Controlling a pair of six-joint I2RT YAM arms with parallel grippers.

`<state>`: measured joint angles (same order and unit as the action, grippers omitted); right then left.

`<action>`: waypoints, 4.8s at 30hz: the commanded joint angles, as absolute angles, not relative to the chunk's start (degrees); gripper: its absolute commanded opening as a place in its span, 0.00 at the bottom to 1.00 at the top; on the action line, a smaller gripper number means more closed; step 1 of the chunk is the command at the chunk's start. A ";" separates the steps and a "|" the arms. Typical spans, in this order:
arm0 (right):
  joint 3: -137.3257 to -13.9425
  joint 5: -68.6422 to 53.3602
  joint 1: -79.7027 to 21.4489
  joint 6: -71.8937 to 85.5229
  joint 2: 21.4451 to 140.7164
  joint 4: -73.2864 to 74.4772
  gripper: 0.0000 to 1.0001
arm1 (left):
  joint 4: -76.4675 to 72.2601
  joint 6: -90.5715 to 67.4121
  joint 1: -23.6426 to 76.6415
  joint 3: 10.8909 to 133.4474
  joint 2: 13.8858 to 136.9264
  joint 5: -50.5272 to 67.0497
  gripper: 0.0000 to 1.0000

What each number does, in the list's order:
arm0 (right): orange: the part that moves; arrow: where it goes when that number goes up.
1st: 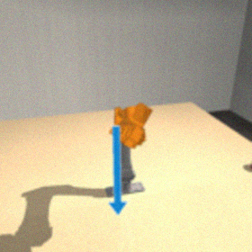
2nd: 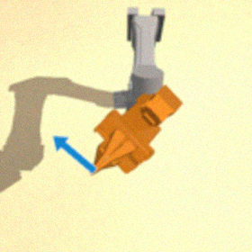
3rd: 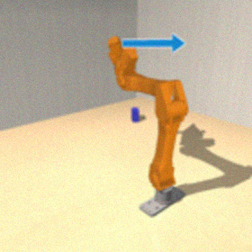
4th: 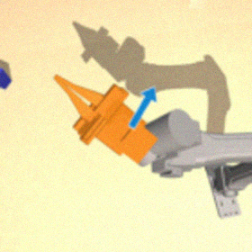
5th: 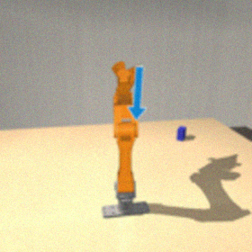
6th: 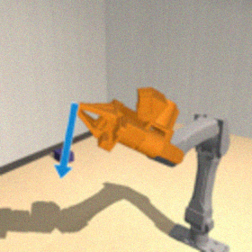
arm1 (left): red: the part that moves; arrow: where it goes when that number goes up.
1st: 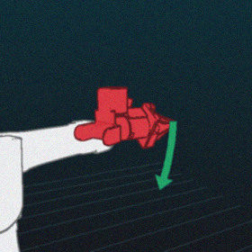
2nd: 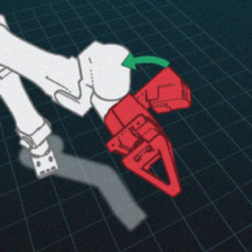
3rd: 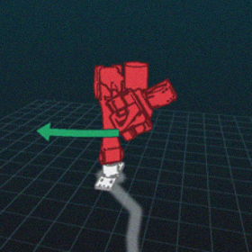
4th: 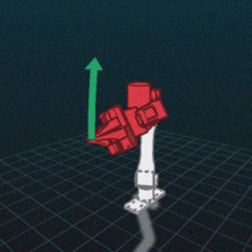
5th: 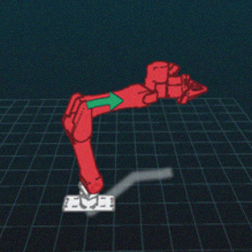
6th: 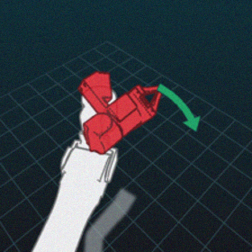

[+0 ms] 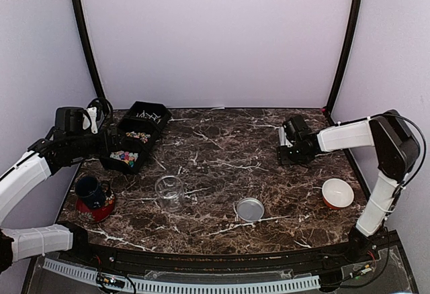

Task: Pack the candies
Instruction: Pick up the spatula from the center of the board, then pass from the right arm to the left

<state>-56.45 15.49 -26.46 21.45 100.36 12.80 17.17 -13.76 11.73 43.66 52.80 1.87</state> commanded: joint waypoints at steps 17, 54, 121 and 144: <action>-57.69 15.26 -24.43 21.50 106.47 7.12 0.41 | 15.83 -13.98 10.90 42.82 51.91 2.65 0.99; -53.39 17.69 -41.32 7.74 83.10 12.69 0.00 | 15.68 -12.65 12.12 45.35 55.43 22.62 0.99; -49.08 42.25 -77.56 -24.29 82.53 -3.68 0.04 | 2.42 -22.73 44.74 55.76 78.45 31.94 0.00; -38.47 28.92 -77.53 -27.46 66.62 -13.99 0.41 | -3.98 -24.78 44.72 52.20 74.16 39.48 0.00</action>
<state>-40.01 31.90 -76.99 -26.06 68.88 -8.73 -0.80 -23.73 44.53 53.15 75.70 36.80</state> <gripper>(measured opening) 0.426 0.044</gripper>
